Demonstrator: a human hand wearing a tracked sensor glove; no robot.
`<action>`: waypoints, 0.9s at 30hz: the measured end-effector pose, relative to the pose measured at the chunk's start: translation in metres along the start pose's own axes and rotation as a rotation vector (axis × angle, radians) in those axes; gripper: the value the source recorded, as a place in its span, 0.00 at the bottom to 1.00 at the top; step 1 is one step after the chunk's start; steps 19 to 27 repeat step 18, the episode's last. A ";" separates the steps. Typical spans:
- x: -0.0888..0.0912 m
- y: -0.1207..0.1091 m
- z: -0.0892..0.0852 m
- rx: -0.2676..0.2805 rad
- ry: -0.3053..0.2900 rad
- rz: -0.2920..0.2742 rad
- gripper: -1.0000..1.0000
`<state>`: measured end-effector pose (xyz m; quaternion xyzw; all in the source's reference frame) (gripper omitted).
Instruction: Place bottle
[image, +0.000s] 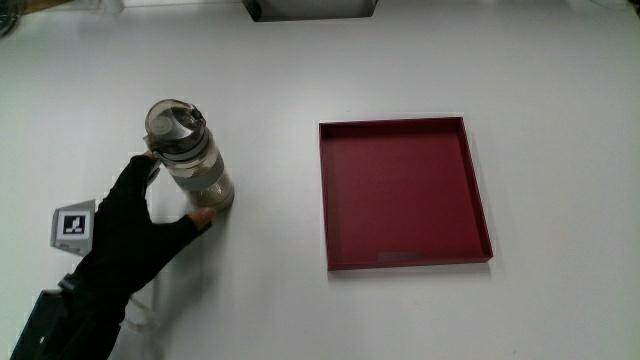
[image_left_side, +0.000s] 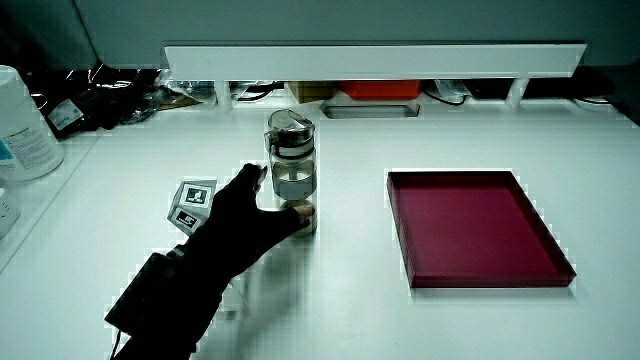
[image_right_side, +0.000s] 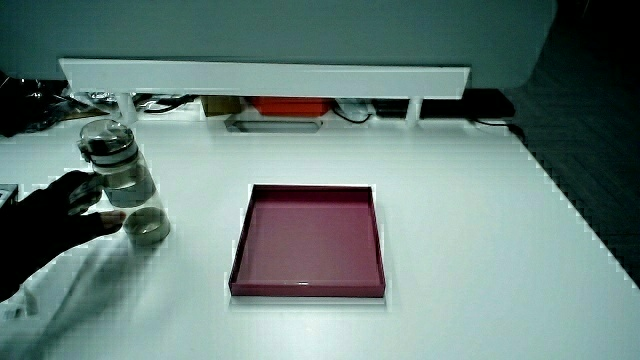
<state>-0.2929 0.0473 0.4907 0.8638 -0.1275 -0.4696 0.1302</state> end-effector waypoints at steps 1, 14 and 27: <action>0.001 -0.003 0.002 -0.005 0.056 -0.017 0.07; 0.038 -0.075 0.023 -0.168 0.315 0.106 0.00; 0.047 -0.082 0.024 -0.184 0.345 -0.096 0.00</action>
